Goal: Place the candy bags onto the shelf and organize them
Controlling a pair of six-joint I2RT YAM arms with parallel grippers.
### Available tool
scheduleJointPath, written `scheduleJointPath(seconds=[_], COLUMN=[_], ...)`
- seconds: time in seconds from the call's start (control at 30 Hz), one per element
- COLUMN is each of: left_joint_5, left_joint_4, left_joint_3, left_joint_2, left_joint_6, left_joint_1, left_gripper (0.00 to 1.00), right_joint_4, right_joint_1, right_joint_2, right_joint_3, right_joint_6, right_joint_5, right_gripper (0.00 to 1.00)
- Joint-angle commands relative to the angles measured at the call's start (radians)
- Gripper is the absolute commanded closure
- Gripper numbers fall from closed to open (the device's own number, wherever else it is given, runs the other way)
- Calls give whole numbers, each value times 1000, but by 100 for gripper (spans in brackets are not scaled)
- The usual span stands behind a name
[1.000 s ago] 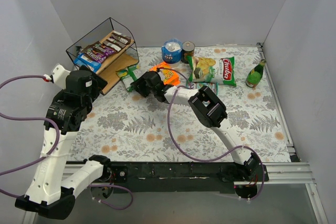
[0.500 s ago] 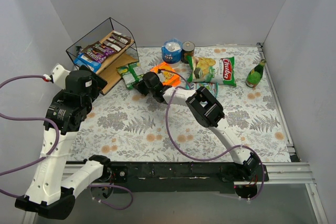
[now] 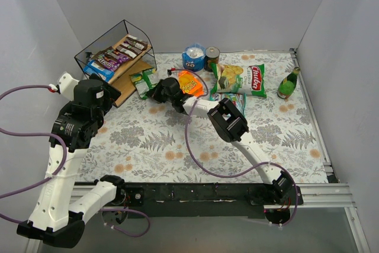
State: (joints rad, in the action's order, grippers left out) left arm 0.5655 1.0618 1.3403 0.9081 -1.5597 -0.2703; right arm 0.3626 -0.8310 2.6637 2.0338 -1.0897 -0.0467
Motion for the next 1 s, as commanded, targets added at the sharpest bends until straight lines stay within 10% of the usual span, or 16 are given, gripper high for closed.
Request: scheduleJointPath(seconds=[0.0, 0.27, 0.97], left_joint_5=[-3, -16, -73], left_joint_4=[-3, -13, 3], left_joint_3=[20, 2, -15], left_joint_2=[-5, 8, 40], left_joint_6=[0, -8, -30], left_joint_1=[5, 5, 3], left_gripper=[6, 6, 7], right_joint_4=[125, 119, 348], right_joint_1=[3, -3, 75], right_joint_2=[5, -5, 190], right_joint_3=[65, 106, 233], right_joint_6=[255, 508, 125], right_joint_5=[120, 186, -71], right_gripper=[99, 99, 95])
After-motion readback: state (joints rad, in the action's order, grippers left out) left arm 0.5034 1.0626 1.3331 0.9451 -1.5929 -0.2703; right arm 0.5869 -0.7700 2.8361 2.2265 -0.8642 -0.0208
